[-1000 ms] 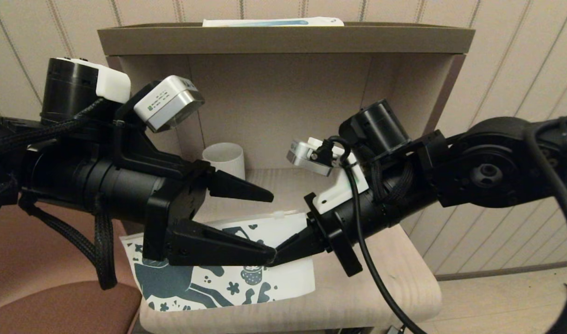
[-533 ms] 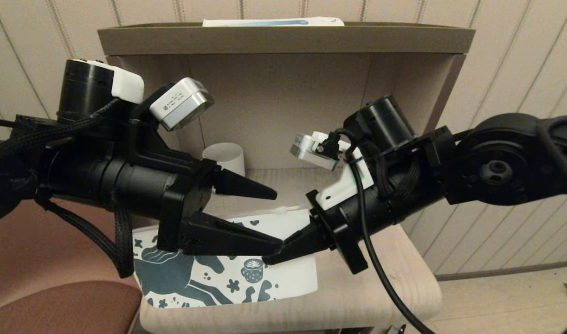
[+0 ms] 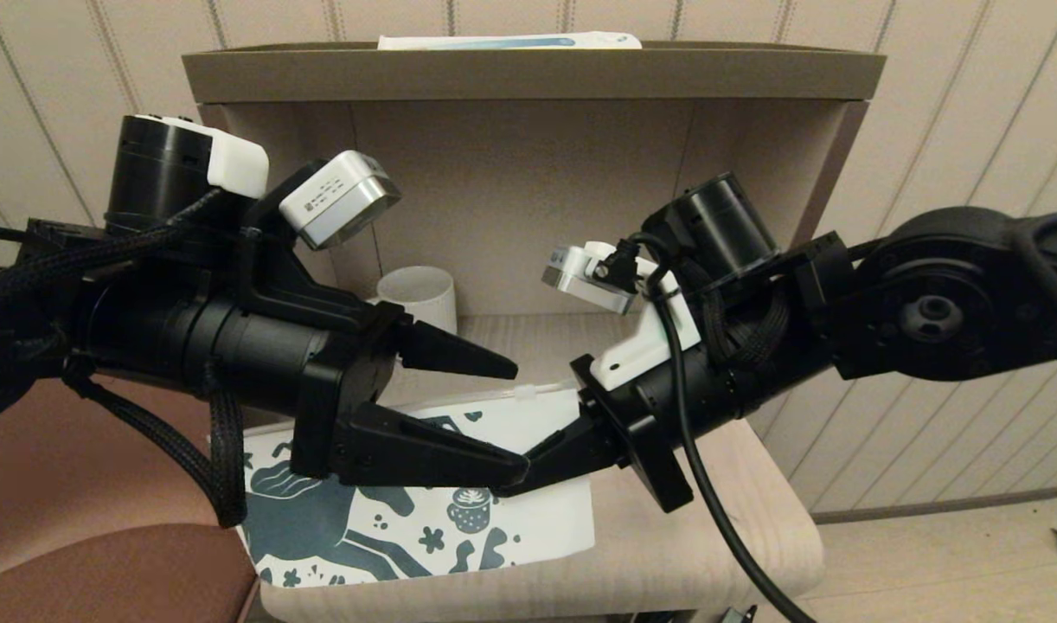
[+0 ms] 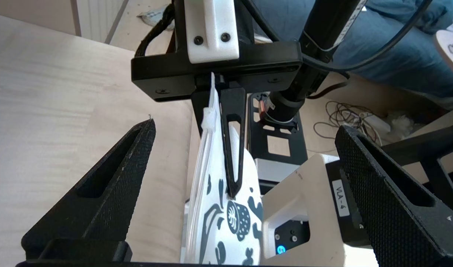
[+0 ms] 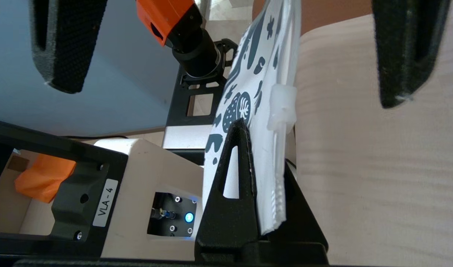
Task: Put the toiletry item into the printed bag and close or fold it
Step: Close the strorage bag and place it on the desk
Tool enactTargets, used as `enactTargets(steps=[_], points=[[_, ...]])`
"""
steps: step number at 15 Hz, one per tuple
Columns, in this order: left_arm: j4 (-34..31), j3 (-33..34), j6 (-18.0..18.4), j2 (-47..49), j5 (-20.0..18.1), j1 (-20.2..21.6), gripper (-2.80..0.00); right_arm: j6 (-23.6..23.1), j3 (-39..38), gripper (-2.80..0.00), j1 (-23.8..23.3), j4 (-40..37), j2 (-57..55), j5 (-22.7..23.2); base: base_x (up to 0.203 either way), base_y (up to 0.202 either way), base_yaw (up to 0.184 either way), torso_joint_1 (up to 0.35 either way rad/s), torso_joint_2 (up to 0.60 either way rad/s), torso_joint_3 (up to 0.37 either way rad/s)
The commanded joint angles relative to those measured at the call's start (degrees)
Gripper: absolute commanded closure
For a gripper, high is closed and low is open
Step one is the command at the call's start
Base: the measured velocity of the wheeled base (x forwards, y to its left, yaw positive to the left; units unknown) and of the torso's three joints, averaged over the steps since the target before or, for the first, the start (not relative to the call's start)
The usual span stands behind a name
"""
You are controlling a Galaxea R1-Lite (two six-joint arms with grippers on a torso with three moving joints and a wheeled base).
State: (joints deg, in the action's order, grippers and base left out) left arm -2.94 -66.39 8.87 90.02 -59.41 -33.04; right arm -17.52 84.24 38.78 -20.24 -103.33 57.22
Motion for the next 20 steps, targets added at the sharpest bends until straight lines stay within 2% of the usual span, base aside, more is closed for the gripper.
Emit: enactTargets(steps=[1, 5, 8, 10, 14, 16, 18, 20], points=[[0.13, 0.2, 0.09, -0.19, -0.35, 0.0, -2.8, -0.12, 1.17, 0.0, -0.15, -1.6, 0.15, 0.11, 0.0, 0.0, 0.0, 0.0, 0.0, 0.0], [0.2, 0.35, 0.43, 0.25, -0.26, 0.07, -2.8, -2.34, 12.33, 0.0, -1.42, -19.88, 0.39, -1.39, 0.0, 0.0, 0.0, 0.0, 0.0, 0.0], [0.2, 0.72, 1.83, 0.31, -0.25, 0.58, -2.8, -4.47, 20.45, 0.0, -1.84, -33.25, -0.31, -5.38, 0.0, 0.0, 0.0, 0.0, 0.0, 0.0], [0.24, 0.36, 1.64, 0.6, -1.0, 2.01, -2.8, -5.74, 20.48, 0.0, -1.24, -35.92, -0.29, -5.97, 0.0, 0.0, 0.0, 0.0, 0.0, 0.0], [0.39, 0.03, 0.97, 0.69, -3.52, 2.89, -2.8, -6.56, 16.01, 0.0, -0.2, -30.82, -0.36, -5.88, 0.0, 0.0, 0.0, 0.0, 0.0, 0.0], [0.25, -0.72, -0.12, 0.69, -3.67, 3.05, -2.8, -6.19, 11.76, 0.0, -0.01, -23.48, -0.05, -5.77, 0.0, 0.0, 0.0, 0.0, 0.0, 0.0], [0.46, -1.9, -4.29, 0.72, -3.69, 3.01, -2.8, -5.36, 5.96, 0.0, 0.12, -13.1, 0.06, -5.45, 0.0, 0.0, 0.0, 0.0, 0.0, 0.0], [0.39, -2.52, -5.18, 0.89, -3.69, 2.98, -2.8, -3.77, 1.74, 0.0, 0.15, -5.73, 0.12, -3.16, 0.0, 0.0, 0.0, 0.0, 0.0, 0.0]])
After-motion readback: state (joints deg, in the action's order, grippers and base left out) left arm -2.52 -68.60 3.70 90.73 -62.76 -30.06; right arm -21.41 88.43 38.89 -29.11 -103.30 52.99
